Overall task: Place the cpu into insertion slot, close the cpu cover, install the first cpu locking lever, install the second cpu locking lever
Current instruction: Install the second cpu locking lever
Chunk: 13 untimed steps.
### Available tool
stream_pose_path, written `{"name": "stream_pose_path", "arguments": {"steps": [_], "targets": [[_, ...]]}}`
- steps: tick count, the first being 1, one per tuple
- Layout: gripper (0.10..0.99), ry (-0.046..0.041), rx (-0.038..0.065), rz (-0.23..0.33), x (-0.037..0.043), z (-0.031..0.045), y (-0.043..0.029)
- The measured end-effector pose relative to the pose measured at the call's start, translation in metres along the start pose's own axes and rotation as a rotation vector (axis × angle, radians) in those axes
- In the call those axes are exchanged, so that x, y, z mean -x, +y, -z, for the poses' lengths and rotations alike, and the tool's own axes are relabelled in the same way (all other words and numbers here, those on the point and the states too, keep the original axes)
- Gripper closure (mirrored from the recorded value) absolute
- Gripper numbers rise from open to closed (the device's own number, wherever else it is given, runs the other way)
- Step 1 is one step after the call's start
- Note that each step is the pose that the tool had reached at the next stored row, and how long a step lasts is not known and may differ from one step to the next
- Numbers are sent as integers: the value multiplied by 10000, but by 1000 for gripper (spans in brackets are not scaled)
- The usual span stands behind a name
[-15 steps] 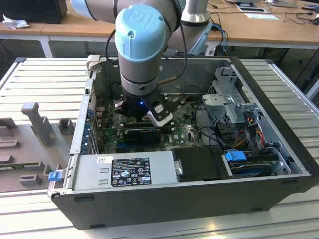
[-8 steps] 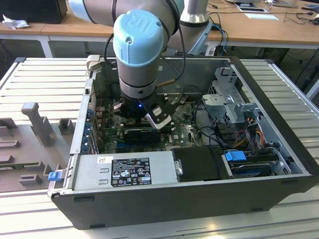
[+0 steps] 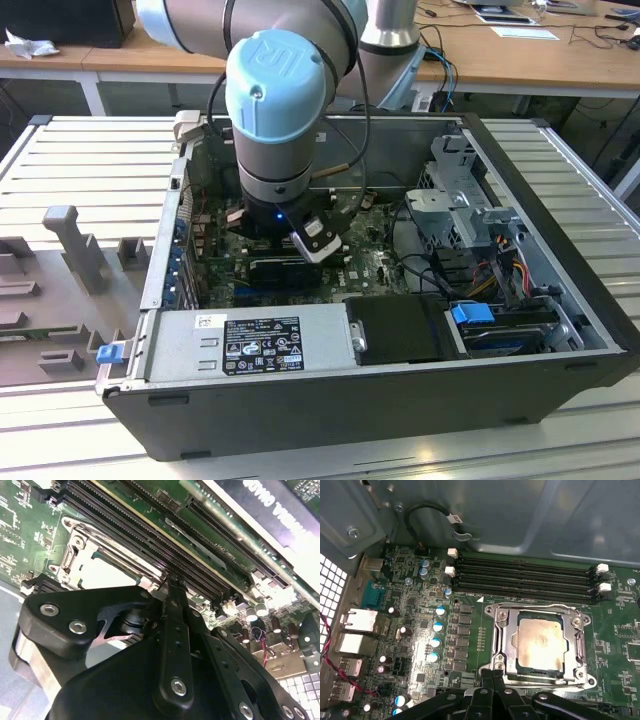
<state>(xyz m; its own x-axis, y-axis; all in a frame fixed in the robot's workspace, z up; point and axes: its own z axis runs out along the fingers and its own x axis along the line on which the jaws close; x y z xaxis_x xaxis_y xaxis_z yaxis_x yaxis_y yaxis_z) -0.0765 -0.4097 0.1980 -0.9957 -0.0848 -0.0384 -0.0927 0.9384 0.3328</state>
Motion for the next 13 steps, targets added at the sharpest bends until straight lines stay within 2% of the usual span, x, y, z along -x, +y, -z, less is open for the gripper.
{"name": "stream_pose_path", "arguments": {"steps": [6,10,13], "targets": [[980,-23,237,2,-8,-39,-13],[980,-25,271,-1,-18,-65,-22],[980,-25,276,0,-57,-66,-19]]}}
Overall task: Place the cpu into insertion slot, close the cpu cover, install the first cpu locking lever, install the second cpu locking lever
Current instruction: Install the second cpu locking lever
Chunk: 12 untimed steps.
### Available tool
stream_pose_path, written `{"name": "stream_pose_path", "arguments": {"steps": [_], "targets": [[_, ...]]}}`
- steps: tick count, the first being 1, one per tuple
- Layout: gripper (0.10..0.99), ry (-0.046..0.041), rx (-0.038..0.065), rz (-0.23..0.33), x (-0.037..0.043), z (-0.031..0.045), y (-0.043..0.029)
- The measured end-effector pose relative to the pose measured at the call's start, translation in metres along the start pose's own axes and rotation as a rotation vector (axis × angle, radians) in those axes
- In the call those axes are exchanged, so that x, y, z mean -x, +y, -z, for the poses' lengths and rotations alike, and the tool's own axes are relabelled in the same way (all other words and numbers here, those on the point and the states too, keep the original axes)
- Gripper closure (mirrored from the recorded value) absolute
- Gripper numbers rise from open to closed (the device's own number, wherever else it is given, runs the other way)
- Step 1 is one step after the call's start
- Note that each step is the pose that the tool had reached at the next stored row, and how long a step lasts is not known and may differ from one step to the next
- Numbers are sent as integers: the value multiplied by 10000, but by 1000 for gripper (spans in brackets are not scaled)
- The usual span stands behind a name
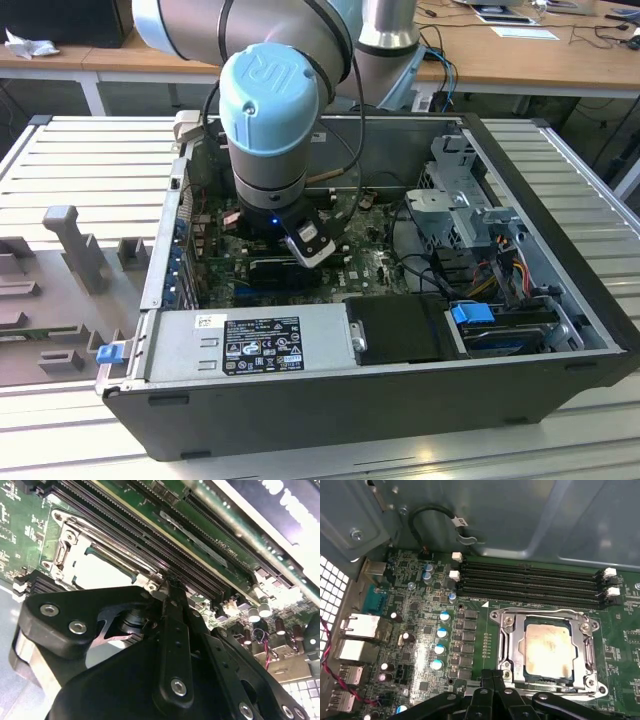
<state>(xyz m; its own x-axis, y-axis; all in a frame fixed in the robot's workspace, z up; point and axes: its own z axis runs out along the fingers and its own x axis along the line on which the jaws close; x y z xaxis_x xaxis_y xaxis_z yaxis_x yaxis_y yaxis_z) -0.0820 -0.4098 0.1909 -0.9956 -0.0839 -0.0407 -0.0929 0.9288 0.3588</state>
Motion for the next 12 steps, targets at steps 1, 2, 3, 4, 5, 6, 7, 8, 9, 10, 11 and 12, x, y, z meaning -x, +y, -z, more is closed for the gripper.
{"name": "stream_pose_path", "arguments": {"steps": [1,2,3,4,5,6,7,8,9,10,11,12], "targets": [[980,0,3,0,-4,6,0],[980,-2,12,1,-4,20,6],[980,-3,12,0,-3,50,18],[980,-2,12,0,-1,93,34],[980,-2,13,-1,0,122,45],[980,-2,13,-1,1,145,54],[980,-2,13,-2,2,178,67],[980,-2,12,-1,4,212,79],[980,-1,11,-1,6,271,102],[980,-2,13,-1,8,303,115],[980,-2,12,-1,9,340,129],[980,-3,14,0,10,342,130]]}}
